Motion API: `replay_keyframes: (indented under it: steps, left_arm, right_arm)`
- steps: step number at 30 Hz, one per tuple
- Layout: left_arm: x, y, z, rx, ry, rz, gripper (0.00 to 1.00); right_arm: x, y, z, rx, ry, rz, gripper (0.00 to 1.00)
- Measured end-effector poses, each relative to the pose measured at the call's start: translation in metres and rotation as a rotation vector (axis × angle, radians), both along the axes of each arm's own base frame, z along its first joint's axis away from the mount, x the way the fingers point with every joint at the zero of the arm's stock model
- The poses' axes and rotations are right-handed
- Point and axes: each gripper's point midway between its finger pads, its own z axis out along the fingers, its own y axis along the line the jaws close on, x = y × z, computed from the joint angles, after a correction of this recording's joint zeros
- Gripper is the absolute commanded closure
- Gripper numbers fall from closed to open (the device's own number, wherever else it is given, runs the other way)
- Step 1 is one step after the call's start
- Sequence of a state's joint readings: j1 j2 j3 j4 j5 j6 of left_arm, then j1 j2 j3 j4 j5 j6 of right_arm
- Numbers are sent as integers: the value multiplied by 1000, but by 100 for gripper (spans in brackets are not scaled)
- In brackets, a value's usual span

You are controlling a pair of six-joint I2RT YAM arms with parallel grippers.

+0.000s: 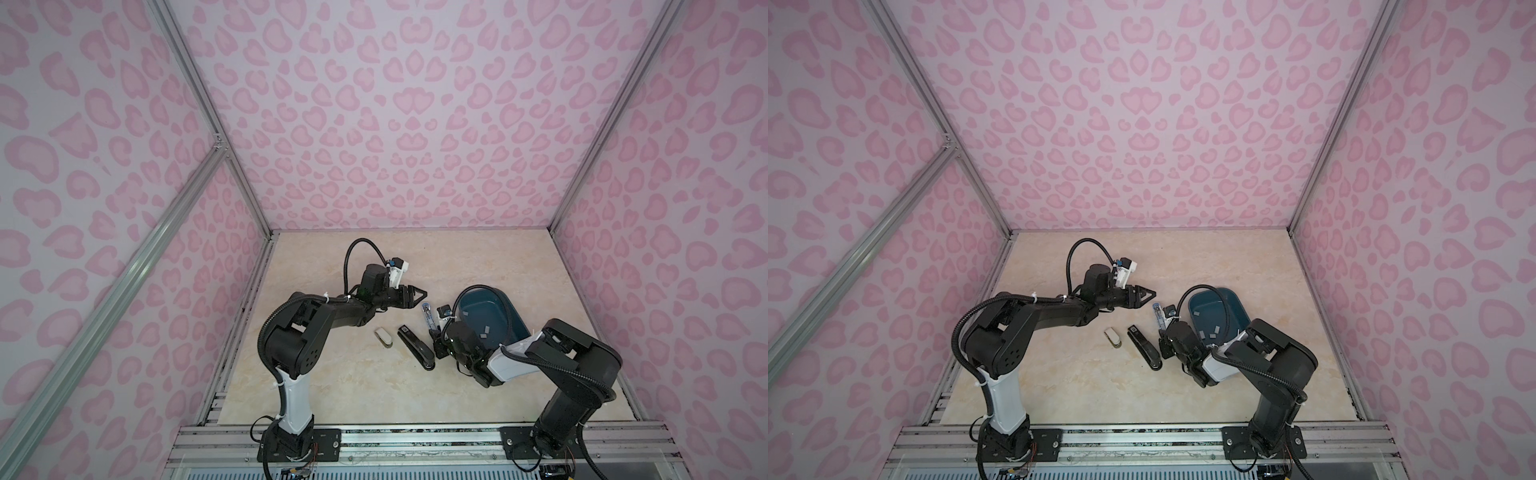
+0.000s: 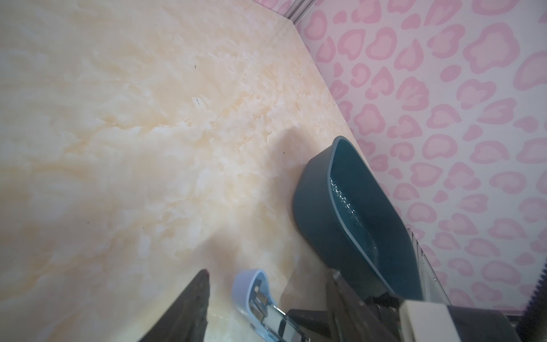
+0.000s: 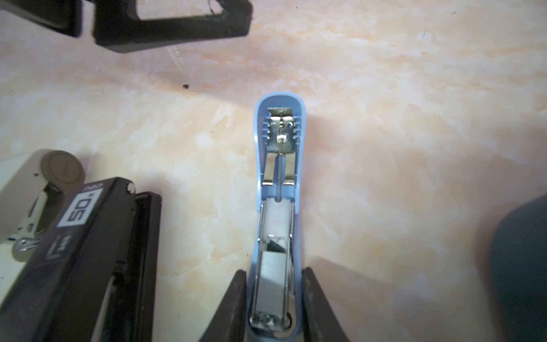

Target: Load the staples into the stapler

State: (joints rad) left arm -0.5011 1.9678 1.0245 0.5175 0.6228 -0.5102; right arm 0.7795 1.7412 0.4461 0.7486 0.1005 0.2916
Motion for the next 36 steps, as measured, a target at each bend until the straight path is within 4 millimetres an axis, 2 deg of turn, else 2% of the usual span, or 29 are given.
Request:
replay_keyframes:
  steps: [3,7,10,15,21,23,26,27,30,36]
  left_arm:
    - [3,-4,-8,-10,35,-4,34]
    - [-3,-8,-24,-10,93,-24,37]
    - [-8,-12,-29,-15,116,-46,41]
    - [-20,-17,-28,-23,121,-85,43]
    - [-48,-30,-18,-35,72,-158,46]
    - [-59,-28,-22,-31,65,-163,46]
    - [-68,-22,-18,-37,58,-157,46]
    - [-69,-22,-17,-37,56,-157,46]
    - [-70,-20,-18,-38,43,-150,46]
    - [-66,-16,-25,-6,52,-117,47]
  right_arm:
    - [1,4,0,10,-7,16,77]
    - [3,9,0,21,-11,31,77]
    - [5,11,1,35,-14,37,78]
    - [7,11,1,40,-12,35,79]
    - [9,11,1,59,-10,32,79]
    - [10,11,2,72,-13,30,79]
    - [11,9,2,74,-13,27,79]
    - [10,9,2,76,-14,28,78]
    - [11,8,2,82,-13,28,66]
    - [1,0,4,74,-2,34,50]
